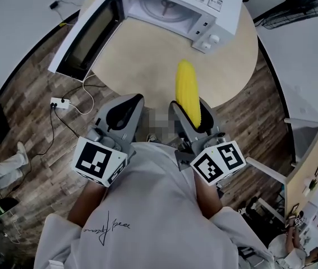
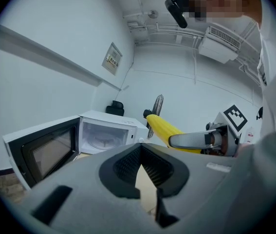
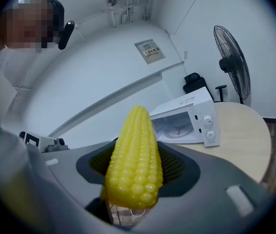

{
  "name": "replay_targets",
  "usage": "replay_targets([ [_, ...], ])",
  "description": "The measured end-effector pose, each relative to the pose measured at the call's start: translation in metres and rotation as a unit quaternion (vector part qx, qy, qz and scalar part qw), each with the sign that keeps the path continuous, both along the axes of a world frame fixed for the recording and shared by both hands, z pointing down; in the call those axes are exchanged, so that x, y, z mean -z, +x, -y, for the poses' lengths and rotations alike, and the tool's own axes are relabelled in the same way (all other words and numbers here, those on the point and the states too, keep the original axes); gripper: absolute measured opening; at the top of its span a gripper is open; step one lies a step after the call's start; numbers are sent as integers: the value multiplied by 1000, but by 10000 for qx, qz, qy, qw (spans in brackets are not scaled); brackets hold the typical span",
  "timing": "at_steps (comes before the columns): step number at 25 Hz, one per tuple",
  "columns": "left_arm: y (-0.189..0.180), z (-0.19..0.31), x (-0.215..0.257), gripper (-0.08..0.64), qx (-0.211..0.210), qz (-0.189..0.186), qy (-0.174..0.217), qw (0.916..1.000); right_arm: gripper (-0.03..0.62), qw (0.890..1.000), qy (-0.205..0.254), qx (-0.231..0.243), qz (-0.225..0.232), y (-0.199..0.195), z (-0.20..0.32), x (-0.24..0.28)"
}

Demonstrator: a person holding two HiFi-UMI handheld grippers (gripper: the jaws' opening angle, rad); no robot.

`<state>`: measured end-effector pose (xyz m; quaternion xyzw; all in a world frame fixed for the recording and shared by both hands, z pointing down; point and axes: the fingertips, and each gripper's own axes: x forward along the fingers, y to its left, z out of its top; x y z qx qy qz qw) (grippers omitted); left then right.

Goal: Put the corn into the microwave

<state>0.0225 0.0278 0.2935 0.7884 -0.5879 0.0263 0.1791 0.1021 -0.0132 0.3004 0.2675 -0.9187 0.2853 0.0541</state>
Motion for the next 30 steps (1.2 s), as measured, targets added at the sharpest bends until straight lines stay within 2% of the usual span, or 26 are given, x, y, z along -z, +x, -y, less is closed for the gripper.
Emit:
replay_targets([
  [5,-36,15,4,-12,-77,-1,-43,10000,261,9998,-23,-164,-77,-30,12,-1],
  [12,-66,34,11,-12,-518,55,37,9986,261,9991,-133,-364,-148,-66,23,-5],
  [20,-106,40,10,-12,-805,-29,76,9967,261,9970,-60,-744,-214,-101,31,-5],
  [30,-130,42,4,-12,-1115,-179,167,9935,261,9919,78,-1141,-555,-118,29,-19],
])
